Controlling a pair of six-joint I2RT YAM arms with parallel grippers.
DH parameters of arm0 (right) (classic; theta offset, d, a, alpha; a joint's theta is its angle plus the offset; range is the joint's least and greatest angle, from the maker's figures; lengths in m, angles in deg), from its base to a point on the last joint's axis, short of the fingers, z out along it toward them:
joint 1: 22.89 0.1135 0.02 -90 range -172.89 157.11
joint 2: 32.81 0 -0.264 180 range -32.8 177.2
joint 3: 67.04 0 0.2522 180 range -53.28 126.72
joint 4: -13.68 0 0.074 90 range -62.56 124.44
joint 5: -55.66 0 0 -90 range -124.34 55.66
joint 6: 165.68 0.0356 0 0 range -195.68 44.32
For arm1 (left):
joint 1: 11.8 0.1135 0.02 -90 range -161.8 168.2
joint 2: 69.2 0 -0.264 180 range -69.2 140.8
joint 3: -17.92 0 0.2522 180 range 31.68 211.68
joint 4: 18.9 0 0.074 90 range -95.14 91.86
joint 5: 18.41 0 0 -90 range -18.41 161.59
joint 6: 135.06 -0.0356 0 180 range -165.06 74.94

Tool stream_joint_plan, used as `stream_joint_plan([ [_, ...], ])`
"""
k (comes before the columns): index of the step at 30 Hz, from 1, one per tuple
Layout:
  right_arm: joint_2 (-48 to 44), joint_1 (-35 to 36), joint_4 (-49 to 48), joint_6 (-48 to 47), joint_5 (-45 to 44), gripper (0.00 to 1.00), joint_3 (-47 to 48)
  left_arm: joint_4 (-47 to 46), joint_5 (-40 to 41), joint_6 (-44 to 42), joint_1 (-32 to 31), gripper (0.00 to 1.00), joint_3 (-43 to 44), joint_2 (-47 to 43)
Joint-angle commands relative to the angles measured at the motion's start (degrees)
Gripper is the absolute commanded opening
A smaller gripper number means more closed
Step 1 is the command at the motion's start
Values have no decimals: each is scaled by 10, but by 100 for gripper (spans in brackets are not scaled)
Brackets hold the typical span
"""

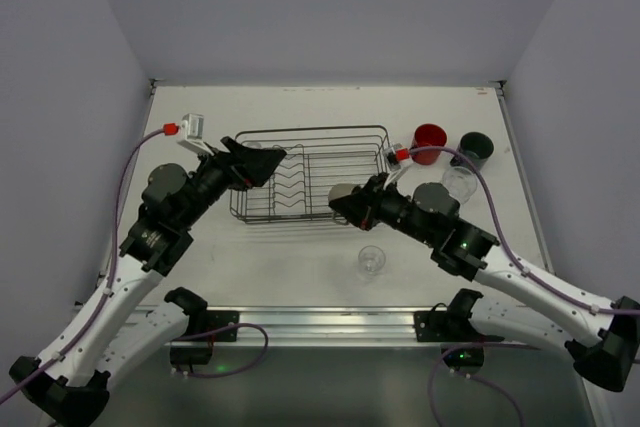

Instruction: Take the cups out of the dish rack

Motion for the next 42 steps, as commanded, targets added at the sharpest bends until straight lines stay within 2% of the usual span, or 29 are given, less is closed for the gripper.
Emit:
stream_joint_plan([
  [1, -60, -11, 263, -25, -154, 0, 15, 142, 62, -150, 1, 100, 64, -5],
  [2, -73, -19, 336, -21, -159, 0, 9, 165, 72, -169, 1, 100, 78, -4],
  [4, -104, -44, 408, -7, -163, 0, -11, 220, 79, -217, 1, 100, 81, -7],
  [9, -115, -81, 480, 26, -197, 0, -39, 296, 137, -297, 1, 100, 81, -27],
  [11, -82, -95, 484, 27, -197, 0, -39, 304, 167, -307, 1, 100, 74, -41],
  [14, -26, -121, 481, 21, -211, 0, -32, 298, 171, -311, 1, 100, 58, -57],
  [22, 130, -208, 406, -24, -163, 0, -29, 273, 187, -327, 1, 100, 8, -76],
  [26, 192, -225, 374, -37, -129, 2, -26, 267, 189, -334, 1, 100, -14, -83],
  [29, 216, -225, 361, -37, -111, 9, -18, 262, 184, -338, 1, 100, -21, -78],
  [30, 218, -225, 360, -36, -109, 18, -18, 261, 183, -337, 1, 100, -17, -70],
  [34, 216, -225, 359, -36, -108, 41, -22, 261, 185, -335, 1, 100, -2, -45],
  [36, 195, -225, 365, -34, -114, 47, -23, 261, 178, -326, 1, 100, 7, -27],
  [38, 150, -224, 380, -35, -124, 58, -21, 258, 168, -313, 1, 100, 26, -11],
  [42, 60, -225, 398, -40, -112, 70, -10, 230, 136, -284, 1, 100, 56, 49],
])
